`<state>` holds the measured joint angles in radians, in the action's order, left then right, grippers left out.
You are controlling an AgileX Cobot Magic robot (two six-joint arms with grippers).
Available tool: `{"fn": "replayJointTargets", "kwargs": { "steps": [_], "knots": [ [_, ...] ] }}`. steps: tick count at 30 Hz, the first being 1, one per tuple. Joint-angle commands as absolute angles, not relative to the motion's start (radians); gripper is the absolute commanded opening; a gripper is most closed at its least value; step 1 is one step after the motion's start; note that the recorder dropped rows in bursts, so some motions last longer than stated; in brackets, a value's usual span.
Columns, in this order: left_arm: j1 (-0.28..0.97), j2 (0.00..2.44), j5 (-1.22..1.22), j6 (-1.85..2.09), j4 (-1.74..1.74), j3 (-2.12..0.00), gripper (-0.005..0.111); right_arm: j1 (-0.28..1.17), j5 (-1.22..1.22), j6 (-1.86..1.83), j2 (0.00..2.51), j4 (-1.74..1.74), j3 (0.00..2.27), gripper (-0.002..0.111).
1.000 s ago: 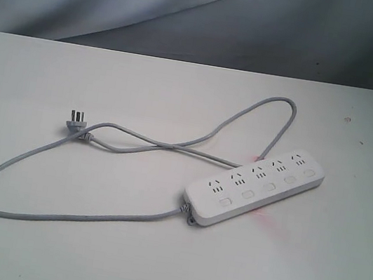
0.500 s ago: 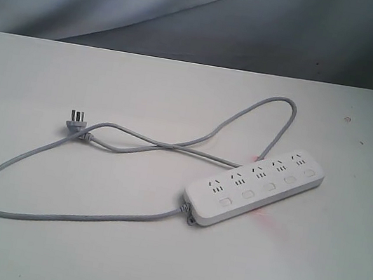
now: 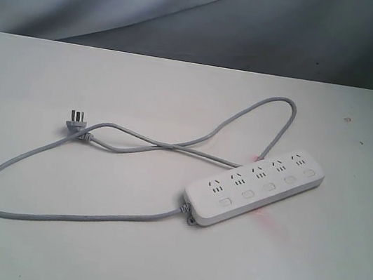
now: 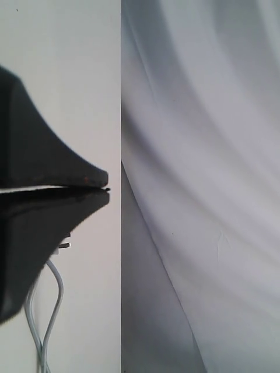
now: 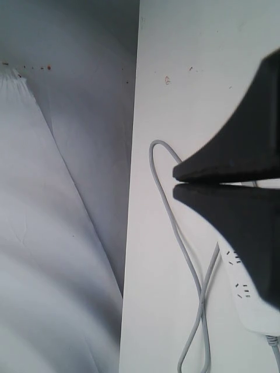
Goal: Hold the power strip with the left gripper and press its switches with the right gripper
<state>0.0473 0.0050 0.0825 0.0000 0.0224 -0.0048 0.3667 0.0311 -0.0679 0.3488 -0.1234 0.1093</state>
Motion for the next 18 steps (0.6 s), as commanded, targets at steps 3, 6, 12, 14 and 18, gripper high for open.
{"fn": "replayJointTargets", "kwargs": {
  "steps": [3, 6, 12, 14, 18],
  "knots": [
    [0.044, 0.0, 0.101, -0.149, -0.087, 0.0, 0.0, 0.358, 0.043, -0.073, 0.342, -0.124, 0.107, 0.0],
    [0.044, 0.0, 0.111, -0.115, -0.077, 0.0, 0.0, 0.358, 0.043, -0.073, 0.342, -0.124, 0.107, 0.0],
    [0.044, 0.0, 0.111, -0.019, 0.013, 0.0, 0.0, 0.358, 0.043, -0.073, 0.342, -0.124, 0.107, 0.0],
    [0.044, 0.0, 0.111, -0.019, 0.013, 0.0, 0.0, 0.358, 0.043, -0.073, 0.342, -0.124, 0.107, 0.0],
    [0.044, 0.0, 0.107, -0.026, 0.026, 0.0, 0.0, 0.358, 0.043, -0.073, 0.342, -0.124, 0.107, 0.0]
  ]
}}
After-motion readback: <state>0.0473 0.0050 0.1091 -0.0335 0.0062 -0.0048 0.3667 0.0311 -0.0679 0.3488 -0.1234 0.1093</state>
